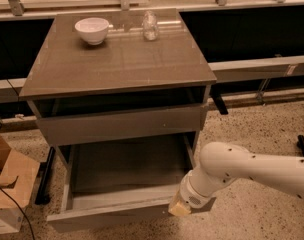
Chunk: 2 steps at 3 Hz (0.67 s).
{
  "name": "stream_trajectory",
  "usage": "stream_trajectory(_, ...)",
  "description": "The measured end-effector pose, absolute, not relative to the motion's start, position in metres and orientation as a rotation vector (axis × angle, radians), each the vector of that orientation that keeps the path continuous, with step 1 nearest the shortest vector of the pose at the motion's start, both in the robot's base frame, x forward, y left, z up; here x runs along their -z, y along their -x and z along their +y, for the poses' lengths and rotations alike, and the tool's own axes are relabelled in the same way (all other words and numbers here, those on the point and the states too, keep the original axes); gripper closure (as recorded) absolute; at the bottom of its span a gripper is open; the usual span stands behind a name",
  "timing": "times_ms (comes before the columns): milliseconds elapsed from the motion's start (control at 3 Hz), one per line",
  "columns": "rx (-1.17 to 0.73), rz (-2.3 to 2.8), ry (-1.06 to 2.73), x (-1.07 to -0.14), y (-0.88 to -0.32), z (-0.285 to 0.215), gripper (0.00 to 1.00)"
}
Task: Close middle drawer
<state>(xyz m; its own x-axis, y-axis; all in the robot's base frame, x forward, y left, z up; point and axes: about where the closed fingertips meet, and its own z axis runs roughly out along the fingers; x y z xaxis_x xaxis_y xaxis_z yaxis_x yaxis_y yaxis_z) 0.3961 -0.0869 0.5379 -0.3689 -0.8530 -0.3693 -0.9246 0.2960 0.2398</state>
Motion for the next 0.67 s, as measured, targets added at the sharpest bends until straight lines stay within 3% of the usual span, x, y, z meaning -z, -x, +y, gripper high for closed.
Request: stream_trajectory(667,-0.678,2.403,1.623,-0.461,-0.417,-0.071,1.0)
